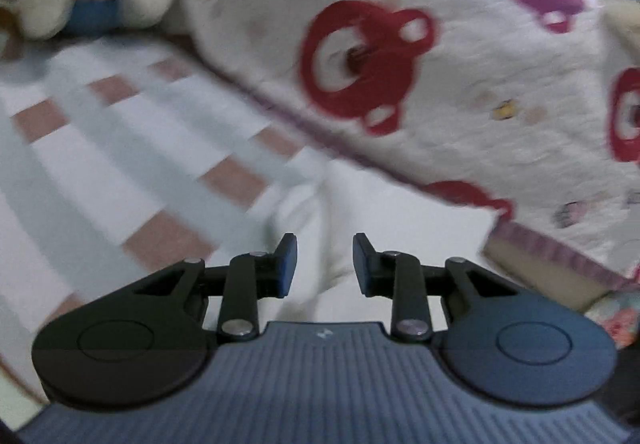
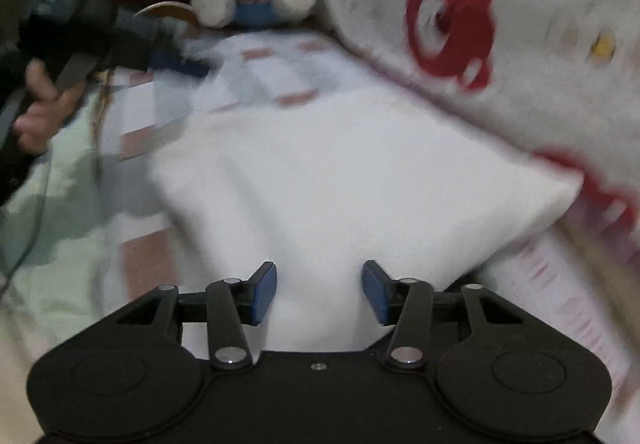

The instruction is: Fold clothes

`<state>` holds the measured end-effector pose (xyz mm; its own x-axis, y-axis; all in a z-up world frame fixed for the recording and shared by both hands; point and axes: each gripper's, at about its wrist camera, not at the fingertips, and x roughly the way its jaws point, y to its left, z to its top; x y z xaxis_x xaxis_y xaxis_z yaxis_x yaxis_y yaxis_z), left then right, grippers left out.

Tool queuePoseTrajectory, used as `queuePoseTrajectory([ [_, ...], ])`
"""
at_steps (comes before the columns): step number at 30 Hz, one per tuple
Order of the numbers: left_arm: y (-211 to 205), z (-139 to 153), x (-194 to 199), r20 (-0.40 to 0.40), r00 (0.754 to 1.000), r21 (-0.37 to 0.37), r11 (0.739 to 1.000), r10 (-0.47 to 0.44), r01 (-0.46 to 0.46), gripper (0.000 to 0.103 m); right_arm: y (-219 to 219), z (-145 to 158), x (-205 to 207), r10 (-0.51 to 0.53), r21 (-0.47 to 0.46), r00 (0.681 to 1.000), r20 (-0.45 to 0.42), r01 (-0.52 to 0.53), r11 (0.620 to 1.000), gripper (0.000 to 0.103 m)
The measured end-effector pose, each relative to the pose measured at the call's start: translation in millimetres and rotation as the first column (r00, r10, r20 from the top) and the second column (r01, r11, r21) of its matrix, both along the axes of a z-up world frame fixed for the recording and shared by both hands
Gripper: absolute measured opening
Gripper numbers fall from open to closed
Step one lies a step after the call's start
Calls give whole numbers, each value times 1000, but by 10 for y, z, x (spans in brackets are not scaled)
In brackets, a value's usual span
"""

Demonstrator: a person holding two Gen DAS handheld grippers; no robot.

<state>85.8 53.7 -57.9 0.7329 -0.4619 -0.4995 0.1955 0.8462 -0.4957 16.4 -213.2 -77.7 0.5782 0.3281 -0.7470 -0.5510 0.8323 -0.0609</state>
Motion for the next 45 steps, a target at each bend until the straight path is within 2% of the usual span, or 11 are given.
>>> queuePoseTrajectory([
  [5,-580,-326,23,-131,977,64,982,-170,179,29,68,-155,-101,-2,-8,1000,-22,1,1000,57],
  [11,-646,-519,77,-186,976,134,982,-110,137,30,-155,-17,-123,90,106,977,-193,-70,992,46],
  [13,-621,-529,92,-195,975,129,983,-107,133,30,-486,219,65,-37,258,985,-169,80,963,50],
  [18,-539,-531,107,-206,972,95,986,-113,135,29,-1275,224,873,-292,440,913,-284,395,807,65],
  [22,-509,-533,114,-197,976,101,988,-94,116,21,-1927,-481,1345,-326,587,712,-622,699,409,66],
  [30,-412,-560,156,-217,971,53,992,-102,116,19,-2207,-819,1894,-398,586,648,-649,760,281,66],
  [32,-396,-567,150,-216,971,48,992,-107,120,19,-2203,-778,2042,-420,577,653,-630,756,309,62],
  [33,-391,-565,148,-218,970,52,992,-103,117,19,-2195,-749,2113,-434,571,658,-616,752,329,46],
  [37,-372,-539,137,-235,970,98,992,-60,85,2,-2046,-467,2285,-543,490,725,-424,687,536,20],
  [43,-118,-437,122,-268,959,162,986,86,-43,4,-1940,-165,2154,-657,407,722,-216,678,612,27],
  [45,21,-417,116,-286,949,139,986,131,-94,24,-1970,-97,1915,-679,444,705,-205,685,577,45],
])
